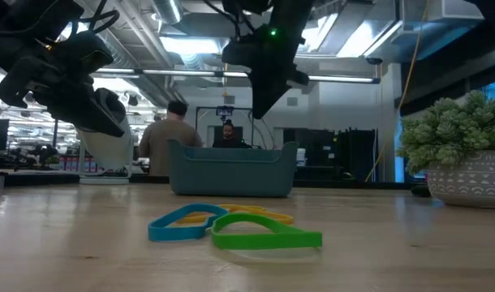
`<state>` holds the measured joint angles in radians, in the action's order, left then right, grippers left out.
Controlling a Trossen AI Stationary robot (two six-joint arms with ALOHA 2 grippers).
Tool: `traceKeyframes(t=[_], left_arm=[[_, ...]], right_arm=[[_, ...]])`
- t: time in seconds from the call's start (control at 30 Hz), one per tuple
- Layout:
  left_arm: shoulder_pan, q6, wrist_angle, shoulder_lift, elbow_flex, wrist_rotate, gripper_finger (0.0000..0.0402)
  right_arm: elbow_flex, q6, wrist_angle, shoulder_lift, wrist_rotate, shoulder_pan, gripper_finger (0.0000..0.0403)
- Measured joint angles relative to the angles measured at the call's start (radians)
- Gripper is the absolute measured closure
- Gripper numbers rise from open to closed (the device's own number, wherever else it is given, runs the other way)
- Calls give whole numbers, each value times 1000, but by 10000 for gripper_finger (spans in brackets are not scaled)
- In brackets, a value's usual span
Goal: Pick and place rubber bands into bin
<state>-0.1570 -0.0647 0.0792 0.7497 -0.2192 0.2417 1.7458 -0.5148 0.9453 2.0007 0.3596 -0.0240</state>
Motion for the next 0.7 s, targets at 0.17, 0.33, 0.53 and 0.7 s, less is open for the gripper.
traceKeyframes(t=[0.17,0.33,0.53,0.7], left_arm=[[0,0,7,0,0,0,400],[0,-1,9,0,0,0,398],[0,-3,21,0,0,-7,400],[0,-9,23,0,0,-8,398]], right_arm=[[0,-3,-17,23,-72,-45,398],[-6,-41,6,56,-77,-50,379],[-6,-68,19,88,-130,-50,330],[-6,-79,22,88,-134,-50,282]])
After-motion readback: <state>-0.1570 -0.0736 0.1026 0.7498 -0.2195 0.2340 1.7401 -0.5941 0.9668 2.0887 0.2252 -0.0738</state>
